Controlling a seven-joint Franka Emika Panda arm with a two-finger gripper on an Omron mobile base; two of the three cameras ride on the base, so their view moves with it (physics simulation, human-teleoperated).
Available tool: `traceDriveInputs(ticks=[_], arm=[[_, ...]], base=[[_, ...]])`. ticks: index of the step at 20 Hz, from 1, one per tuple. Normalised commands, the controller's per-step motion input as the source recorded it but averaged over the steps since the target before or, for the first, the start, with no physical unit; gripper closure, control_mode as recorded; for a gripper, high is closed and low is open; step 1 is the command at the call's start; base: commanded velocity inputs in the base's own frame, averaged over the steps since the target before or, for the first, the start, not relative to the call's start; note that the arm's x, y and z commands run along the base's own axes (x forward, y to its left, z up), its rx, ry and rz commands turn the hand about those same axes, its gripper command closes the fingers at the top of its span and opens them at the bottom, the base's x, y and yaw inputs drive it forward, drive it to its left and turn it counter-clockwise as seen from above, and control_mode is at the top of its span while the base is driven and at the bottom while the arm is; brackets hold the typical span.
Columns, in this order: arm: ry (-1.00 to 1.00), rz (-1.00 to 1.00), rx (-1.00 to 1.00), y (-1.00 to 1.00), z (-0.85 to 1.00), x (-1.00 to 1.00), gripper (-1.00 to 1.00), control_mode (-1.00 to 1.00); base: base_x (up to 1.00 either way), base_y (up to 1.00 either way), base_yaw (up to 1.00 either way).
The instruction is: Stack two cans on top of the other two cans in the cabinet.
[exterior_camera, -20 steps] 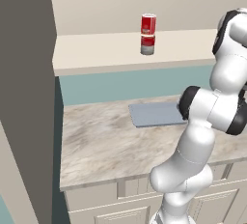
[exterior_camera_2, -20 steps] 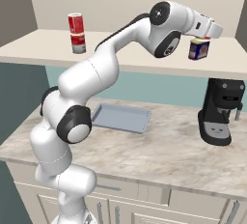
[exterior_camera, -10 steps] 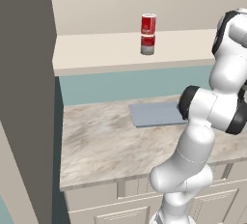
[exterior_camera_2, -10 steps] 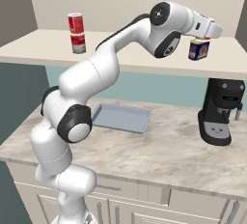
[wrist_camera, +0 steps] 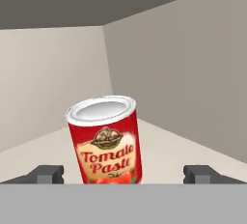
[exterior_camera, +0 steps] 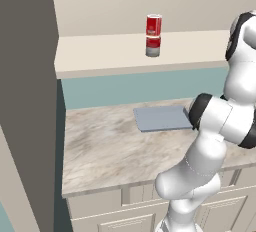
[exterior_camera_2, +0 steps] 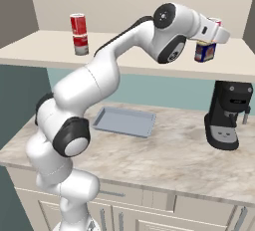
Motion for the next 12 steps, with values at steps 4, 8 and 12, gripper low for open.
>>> traceDriveInputs(ticks=[4,8,12], arm=[[0.0,0.0,0.01,0.34,-0.18,-0.16,-1.0,-1.0],[0.0,0.0,0.0,0.48,-0.1,-0.24,-1.0,-1.0],[0.0,0.0,0.0,0.43,-0.03,-0.46,-1.0,-1.0]], base=[[0.0,0.0,0.0],[0.0,0.0,0.0],[0.0,0.0,0.0]])
